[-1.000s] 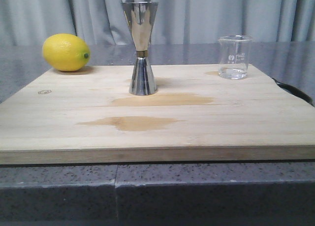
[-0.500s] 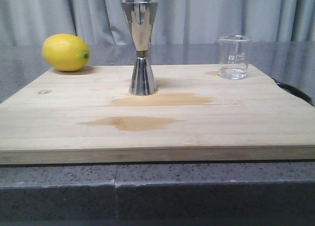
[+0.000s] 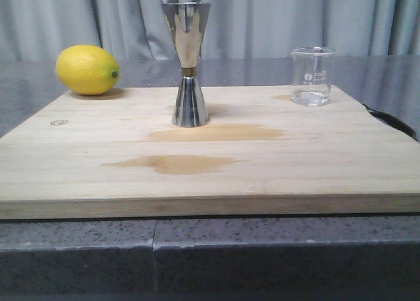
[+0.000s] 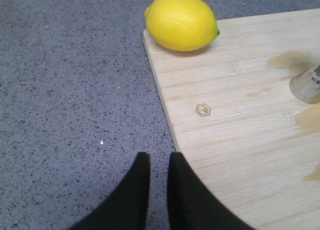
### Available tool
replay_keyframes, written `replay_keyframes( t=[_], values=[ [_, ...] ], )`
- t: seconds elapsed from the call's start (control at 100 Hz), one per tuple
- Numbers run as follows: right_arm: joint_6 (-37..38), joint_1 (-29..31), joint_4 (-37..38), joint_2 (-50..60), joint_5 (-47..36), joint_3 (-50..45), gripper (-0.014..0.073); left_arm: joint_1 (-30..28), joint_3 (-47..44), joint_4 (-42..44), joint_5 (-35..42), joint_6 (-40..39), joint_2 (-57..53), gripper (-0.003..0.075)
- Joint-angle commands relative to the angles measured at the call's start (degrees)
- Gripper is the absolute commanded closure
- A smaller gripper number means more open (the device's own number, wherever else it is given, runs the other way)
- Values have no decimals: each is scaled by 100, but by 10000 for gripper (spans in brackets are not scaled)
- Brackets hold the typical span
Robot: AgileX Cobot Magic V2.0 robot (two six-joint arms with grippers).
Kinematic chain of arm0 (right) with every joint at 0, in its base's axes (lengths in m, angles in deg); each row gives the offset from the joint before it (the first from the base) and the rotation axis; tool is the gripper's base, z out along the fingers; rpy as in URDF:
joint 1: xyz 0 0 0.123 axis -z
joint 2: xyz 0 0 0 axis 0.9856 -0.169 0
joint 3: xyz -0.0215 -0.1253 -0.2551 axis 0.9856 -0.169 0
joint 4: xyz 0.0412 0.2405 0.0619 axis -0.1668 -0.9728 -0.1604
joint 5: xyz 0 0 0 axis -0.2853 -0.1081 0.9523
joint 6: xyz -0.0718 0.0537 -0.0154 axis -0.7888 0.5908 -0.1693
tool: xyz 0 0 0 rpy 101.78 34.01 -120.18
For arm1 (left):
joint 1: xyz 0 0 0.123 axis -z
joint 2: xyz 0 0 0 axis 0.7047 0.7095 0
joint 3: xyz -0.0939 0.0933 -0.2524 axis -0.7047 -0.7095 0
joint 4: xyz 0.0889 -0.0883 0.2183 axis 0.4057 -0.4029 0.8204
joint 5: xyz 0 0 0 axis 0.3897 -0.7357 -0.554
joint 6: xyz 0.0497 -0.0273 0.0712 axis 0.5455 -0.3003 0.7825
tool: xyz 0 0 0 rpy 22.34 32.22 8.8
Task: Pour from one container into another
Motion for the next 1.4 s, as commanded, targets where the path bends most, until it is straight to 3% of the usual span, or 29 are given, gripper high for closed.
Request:
replay_keyframes(
  t=[0.0, 0.6, 0.77, 1.0, 1.18, 1.39],
  values=[
    [-7, -6, 137, -26, -337, 161, 665, -2, 164, -101, 403, -38, 7, 739],
    [-7, -6, 137, -26, -315, 161, 665, -2, 112, -64, 476, -26, -77, 739],
    [-7, -6, 137, -26, -315, 161, 665, -318, -736, 579, 1449, 19, -1062, 739],
    [-7, -6, 137, -26, -315, 161, 665, -819, -2553, 683, 3083, 19, -2874, 739],
    [-7, -6, 137, -26, -315, 161, 665, -1008, -3726, 683, 3808, 19, -3898, 739],
    [-7, -6, 137, -26, -315, 161, 665, -1006, -4357, 628, 4428, 19, -4454, 739]
  ],
)
